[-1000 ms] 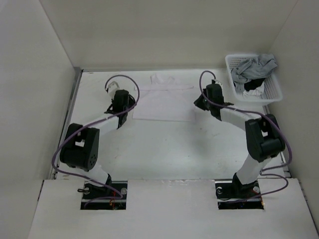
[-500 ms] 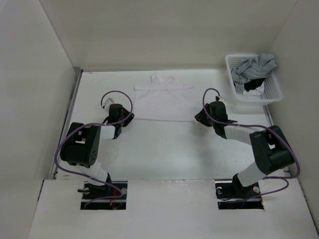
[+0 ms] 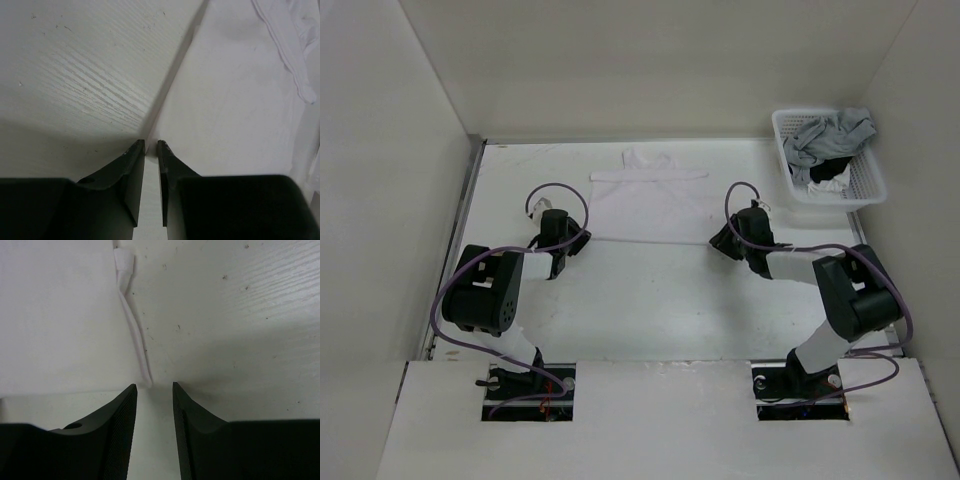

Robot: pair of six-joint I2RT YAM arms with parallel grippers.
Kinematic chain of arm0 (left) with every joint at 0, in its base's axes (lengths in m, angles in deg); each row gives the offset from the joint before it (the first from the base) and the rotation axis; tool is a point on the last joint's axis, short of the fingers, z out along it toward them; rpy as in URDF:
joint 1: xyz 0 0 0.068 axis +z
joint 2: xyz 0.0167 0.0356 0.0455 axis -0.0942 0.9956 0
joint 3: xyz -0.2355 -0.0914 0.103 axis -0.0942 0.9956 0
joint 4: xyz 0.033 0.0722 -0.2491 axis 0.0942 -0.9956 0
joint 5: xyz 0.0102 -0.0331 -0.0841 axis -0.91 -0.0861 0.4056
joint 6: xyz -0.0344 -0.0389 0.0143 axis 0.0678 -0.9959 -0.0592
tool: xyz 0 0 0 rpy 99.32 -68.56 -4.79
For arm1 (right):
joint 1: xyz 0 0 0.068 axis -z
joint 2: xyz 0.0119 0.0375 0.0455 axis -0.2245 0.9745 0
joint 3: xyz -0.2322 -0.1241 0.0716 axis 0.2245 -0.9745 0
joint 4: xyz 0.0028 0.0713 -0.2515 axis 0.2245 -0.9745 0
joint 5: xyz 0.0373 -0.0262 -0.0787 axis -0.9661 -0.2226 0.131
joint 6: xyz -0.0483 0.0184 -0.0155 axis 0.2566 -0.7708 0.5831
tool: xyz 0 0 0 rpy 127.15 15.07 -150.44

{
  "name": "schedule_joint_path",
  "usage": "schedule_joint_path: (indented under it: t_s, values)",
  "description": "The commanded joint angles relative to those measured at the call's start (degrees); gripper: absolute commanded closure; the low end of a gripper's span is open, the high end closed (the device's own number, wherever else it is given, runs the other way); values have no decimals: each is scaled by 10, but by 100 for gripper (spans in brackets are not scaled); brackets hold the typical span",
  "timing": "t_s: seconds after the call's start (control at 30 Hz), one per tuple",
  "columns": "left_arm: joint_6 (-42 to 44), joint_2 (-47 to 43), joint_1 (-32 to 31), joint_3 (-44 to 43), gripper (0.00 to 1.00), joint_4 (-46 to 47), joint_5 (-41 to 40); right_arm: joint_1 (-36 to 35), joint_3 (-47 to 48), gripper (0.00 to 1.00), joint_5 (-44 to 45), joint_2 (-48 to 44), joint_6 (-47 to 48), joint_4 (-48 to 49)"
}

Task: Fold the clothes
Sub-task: Fold the tank top

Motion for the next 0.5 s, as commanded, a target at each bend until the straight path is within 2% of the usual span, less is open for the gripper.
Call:
schedule_joint_path:
  t_s: [0.0,0.33,0.47]
  values:
    - [1,1,-1,3,87,11,2,-4,23,62,-9,8,-13,11]
    - [12,-15,-7,5,96,10,-10,-8,44,79,-31,48,-28,17]
    - [15,-28,-8,7,100,13,-11,-8,43,93,-33,49,-34,29]
